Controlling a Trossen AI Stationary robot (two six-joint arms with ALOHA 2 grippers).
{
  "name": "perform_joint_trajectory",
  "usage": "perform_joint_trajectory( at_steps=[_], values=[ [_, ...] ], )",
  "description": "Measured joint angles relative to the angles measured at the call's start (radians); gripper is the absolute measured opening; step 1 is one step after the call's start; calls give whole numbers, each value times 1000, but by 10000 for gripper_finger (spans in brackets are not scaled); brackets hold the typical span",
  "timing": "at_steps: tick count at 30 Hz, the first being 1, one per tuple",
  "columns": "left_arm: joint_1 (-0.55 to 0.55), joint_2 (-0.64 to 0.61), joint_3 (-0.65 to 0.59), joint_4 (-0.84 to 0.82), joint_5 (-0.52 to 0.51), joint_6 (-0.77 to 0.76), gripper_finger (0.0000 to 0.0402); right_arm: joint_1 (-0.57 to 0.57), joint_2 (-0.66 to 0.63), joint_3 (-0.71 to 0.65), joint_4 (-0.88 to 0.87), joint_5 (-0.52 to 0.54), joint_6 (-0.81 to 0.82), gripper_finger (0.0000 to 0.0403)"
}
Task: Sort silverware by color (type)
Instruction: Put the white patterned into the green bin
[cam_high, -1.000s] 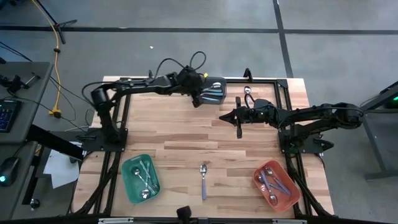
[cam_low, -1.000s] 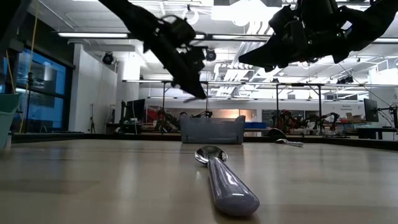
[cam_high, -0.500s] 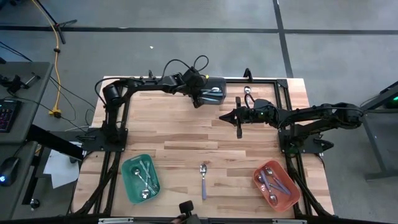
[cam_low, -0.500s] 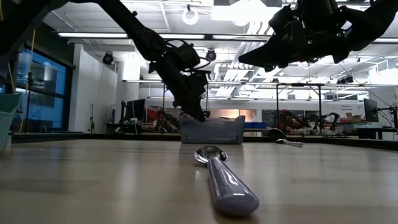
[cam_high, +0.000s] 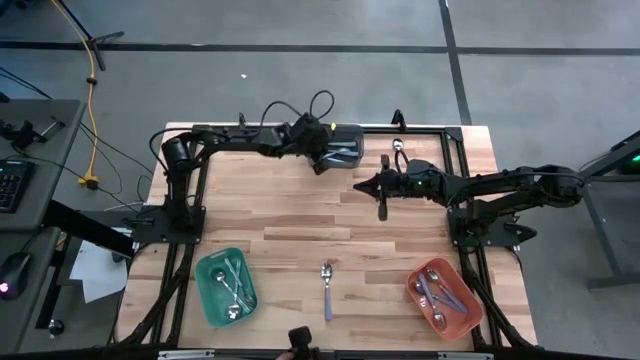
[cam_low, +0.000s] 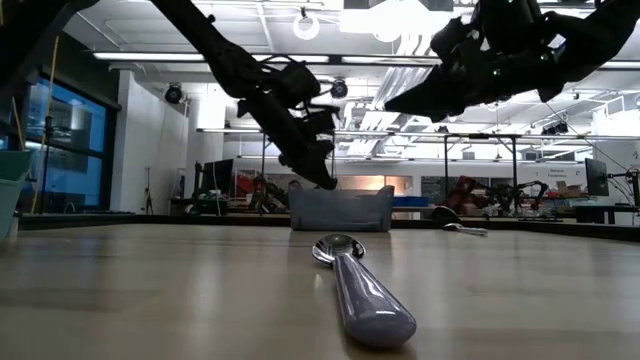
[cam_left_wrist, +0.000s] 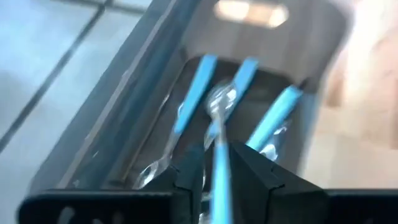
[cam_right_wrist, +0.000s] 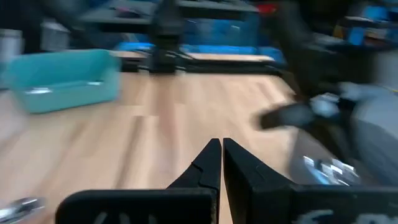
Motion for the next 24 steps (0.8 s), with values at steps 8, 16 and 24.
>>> perform_joint_trajectory(
  at_steps=[8, 16, 24],
  values=[
    [-54, -187, -252, 293, 20, -27, 6, -51, 0, 0, -147, 350, 275, 3],
    [-119, -448, -585, 573, 114, -117, 4, -213, 0, 0, -460, 568, 586, 64],
    [-201, -616, -818, 744, 125, -210, 4, -404, 81, 0, -518, 539, 657, 127]
  ],
)
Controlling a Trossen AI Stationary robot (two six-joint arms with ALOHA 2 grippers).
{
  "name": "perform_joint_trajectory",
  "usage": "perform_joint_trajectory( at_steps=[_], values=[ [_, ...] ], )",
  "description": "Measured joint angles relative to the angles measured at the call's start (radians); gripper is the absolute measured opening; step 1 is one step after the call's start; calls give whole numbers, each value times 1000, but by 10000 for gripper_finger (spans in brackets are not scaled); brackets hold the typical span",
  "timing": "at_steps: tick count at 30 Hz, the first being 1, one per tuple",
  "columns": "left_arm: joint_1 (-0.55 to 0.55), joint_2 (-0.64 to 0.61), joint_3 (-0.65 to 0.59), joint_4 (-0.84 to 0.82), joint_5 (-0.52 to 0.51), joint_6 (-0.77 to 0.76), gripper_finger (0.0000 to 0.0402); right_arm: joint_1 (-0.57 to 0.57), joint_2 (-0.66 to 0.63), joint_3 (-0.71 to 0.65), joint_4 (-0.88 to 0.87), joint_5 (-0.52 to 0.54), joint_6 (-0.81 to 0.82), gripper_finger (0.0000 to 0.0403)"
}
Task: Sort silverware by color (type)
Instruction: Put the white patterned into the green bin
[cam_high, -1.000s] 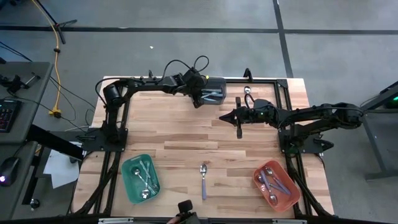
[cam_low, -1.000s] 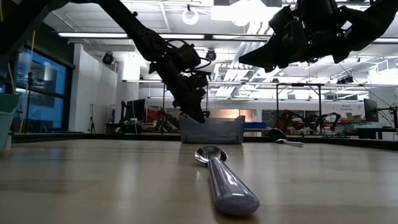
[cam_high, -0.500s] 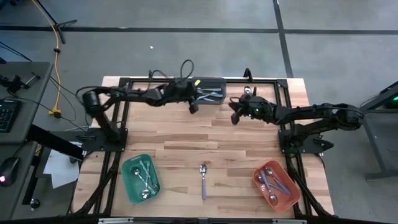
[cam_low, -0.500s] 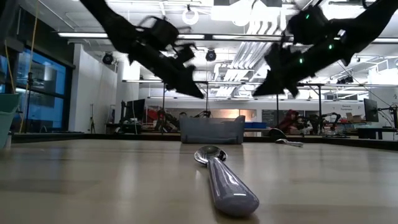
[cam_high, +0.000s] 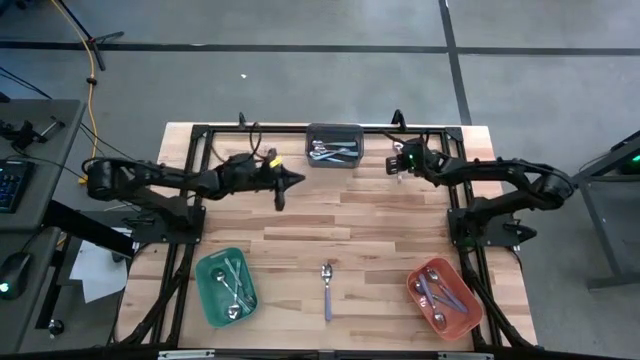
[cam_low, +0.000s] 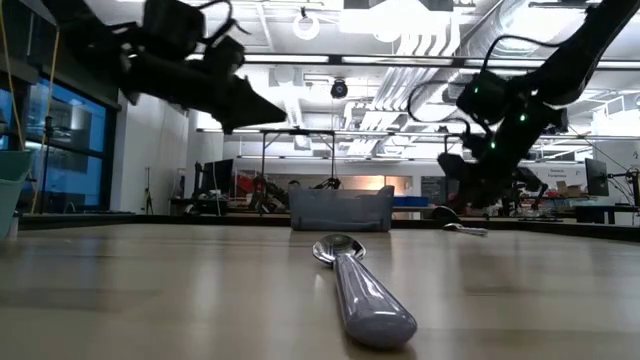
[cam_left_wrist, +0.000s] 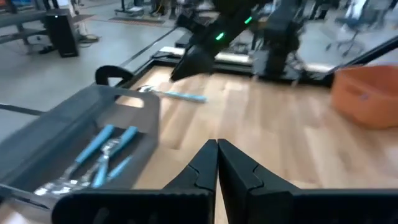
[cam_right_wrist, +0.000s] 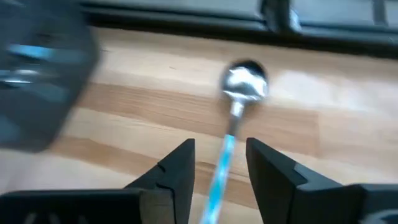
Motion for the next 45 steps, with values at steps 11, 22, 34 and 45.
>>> perform_joint_trajectory(
  at_steps=[11, 22, 34, 45],
  values=[
    [-141, -102, -197, 154, -20, -109, 5, -96, 200, 0, 137, -62, 15, 113],
    [-209, -106, -296, 265, -154, -124, 5, -98, 277, 115, -54, -34, 22, 101],
    [-209, -106, -317, 292, -152, -98, 5, -74, 289, 221, -292, -126, -54, 5],
    [-208, -106, -325, 292, -169, -98, 5, -11, 165, 222, -465, -293, -102, 2]
  ],
)
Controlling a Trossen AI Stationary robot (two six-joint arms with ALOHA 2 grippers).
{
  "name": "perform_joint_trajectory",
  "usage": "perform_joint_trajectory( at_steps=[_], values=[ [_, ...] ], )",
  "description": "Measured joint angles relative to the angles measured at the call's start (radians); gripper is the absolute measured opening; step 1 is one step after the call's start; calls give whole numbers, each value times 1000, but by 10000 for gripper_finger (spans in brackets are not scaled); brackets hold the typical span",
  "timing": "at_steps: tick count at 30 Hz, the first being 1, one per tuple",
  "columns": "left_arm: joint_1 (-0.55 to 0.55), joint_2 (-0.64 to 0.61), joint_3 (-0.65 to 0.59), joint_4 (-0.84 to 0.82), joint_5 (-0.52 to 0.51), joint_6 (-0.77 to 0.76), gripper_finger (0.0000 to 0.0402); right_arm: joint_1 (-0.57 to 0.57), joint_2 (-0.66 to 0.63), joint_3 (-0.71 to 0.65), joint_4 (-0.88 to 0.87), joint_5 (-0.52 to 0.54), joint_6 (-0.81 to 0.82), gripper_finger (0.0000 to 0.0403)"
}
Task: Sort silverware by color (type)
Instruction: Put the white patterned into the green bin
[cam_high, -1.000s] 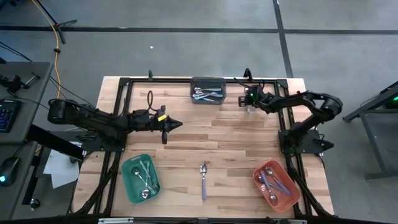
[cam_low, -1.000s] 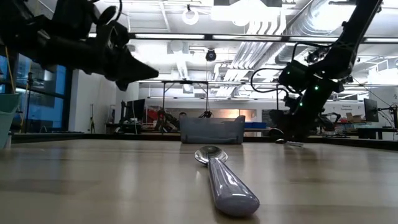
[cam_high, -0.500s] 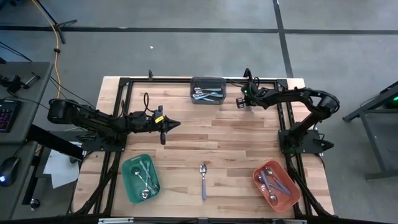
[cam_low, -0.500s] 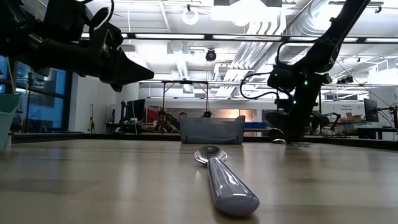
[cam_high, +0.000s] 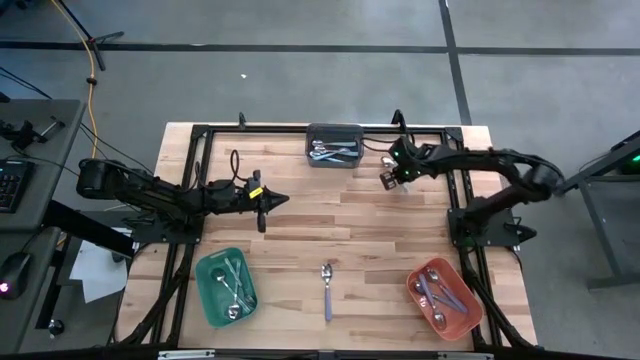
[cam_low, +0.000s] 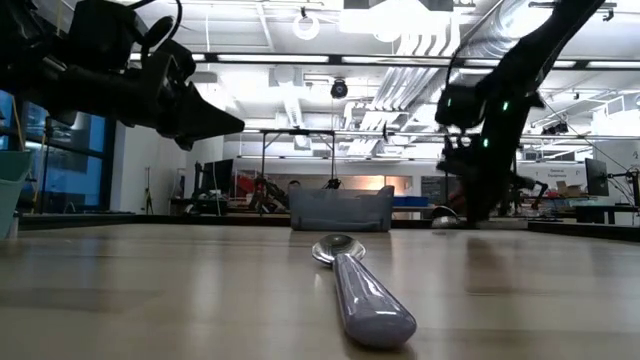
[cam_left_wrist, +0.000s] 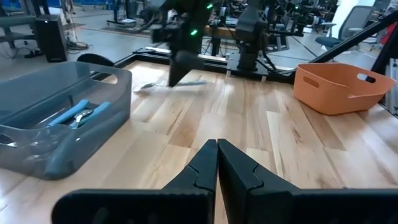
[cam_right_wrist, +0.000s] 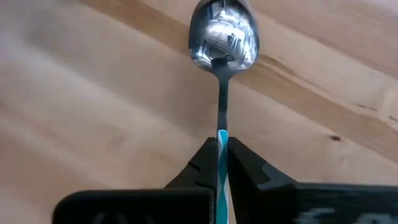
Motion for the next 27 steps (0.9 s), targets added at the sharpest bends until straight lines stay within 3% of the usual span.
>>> perform_joint_trajectory(
  at_steps=[6, 12, 16, 21, 27],
  values=[
    [3, 0, 0, 0, -27, 17, 5, 200, -174, -5, -110, 44, 120, 1],
    [3, 0, 0, 0, -27, 11, 5, 500, -245, -5, -46, 208, 268, 1],
    [3, 0, 0, 7, 43, 2, 5, 661, -222, -5, 168, 293, 240, 0],
    [-4, 4, 42, 11, 234, -9, 10, 765, -143, -4, 575, 307, 6, 0],
    [-59, 32, 134, 15, 234, 34, 57, 782, 8, -3, 1017, 202, -247, 0]
  ],
)
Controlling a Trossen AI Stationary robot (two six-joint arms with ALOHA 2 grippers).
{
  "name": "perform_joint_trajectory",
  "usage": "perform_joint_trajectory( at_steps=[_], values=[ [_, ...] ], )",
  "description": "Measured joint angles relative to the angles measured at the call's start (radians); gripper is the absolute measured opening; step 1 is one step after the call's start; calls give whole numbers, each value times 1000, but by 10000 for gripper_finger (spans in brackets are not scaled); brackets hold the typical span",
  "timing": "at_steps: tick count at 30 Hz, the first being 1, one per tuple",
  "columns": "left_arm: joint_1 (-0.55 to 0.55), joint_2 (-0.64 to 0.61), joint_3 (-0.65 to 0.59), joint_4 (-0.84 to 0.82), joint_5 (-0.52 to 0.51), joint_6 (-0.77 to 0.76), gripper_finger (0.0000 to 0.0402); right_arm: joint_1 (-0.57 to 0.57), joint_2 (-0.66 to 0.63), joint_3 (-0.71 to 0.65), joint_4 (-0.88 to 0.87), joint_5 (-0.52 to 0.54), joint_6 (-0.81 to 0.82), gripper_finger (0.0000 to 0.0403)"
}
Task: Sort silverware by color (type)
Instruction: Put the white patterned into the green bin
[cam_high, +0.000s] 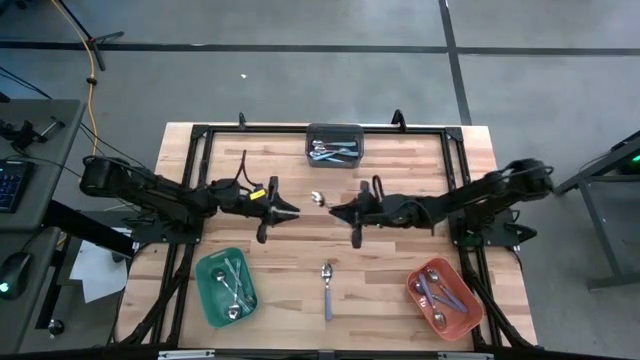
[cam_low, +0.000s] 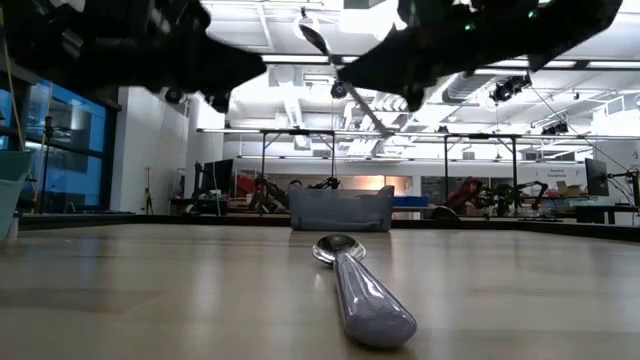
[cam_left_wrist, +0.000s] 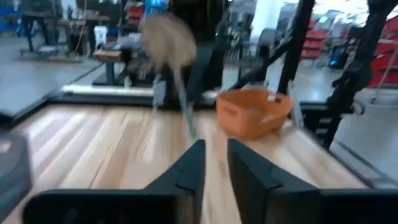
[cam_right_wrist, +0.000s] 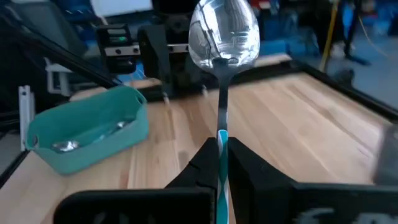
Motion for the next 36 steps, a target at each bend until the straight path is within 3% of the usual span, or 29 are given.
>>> perform_joint_trajectory(
  at_steps=[9, 17, 24, 32, 36],
  values=[
    [-16, 104, 154, -2, -20, -24, 157, 0, 167, 3, 342, -79, -135, 0],
    [-10, 223, 264, 12, -14, -18, 173, 0, 176, 3, 395, -100, -138, 0],
    [-8, 240, 323, 15, 53, 1, 138, 0, 176, 3, 394, -102, -153, 0],
    [-8, 237, 326, 0, 61, 29, 13, 0, 175, 5, 400, -102, -154, 0],
    [-2, 235, 327, 0, 103, 34, 9, 0, 175, 5, 399, -105, -141, 0]
  ],
)
